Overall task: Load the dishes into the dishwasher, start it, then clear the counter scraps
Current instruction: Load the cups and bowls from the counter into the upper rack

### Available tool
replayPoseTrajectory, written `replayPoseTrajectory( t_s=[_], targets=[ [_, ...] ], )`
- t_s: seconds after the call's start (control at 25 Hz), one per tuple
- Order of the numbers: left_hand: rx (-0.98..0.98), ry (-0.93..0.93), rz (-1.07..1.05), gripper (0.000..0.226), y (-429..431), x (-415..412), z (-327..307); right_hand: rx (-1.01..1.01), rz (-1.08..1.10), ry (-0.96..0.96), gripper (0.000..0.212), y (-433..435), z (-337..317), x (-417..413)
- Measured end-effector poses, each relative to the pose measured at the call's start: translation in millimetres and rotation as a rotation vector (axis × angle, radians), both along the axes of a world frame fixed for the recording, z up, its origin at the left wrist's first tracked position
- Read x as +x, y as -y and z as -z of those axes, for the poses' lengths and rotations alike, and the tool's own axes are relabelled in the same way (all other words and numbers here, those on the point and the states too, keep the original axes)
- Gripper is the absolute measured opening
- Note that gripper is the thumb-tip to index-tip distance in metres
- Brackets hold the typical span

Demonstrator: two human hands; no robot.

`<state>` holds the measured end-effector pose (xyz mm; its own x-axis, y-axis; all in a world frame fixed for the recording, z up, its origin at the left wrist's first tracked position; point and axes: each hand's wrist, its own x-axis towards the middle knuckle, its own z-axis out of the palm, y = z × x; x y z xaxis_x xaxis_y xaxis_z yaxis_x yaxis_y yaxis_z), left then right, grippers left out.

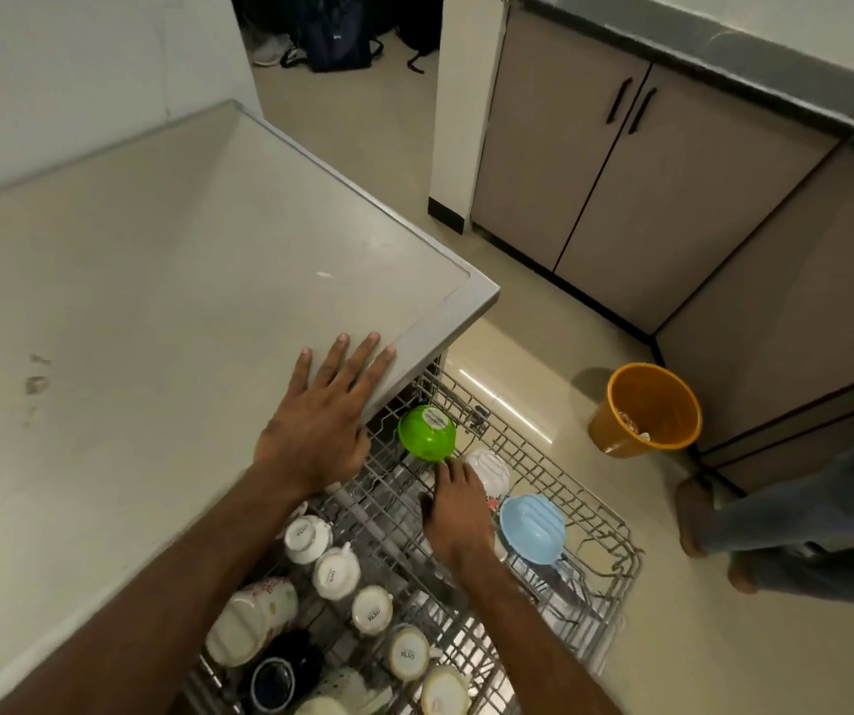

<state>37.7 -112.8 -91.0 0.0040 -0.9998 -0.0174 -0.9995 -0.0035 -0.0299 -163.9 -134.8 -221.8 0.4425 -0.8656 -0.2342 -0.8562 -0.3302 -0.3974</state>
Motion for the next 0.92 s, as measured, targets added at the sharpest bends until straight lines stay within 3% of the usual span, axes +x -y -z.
replayPoseTrajectory(
  t_s=[0.16,0.36,0.64,0.92],
  targets=[
    [0.158,-0.133,-0.114,0.1,-31,-18,-14,0.002,-0.058,0.061,0.049,-32,-56,-36],
    [0.319,-0.045,-0.308,0.09,-148,-14,-73,0.006,-0.322,0.094,0.037,-81,-160,-21],
    [0.042,-0.076,-0.686,0.088,-299,49,-188,-0.116,-0.667,0.425,0.038,-200,-283,120],
    [-0.299,-0.064,-0.991,0.071,-517,107,-236,-0.19,-1.014,0.439,0.04,-365,-317,238]
  ],
)
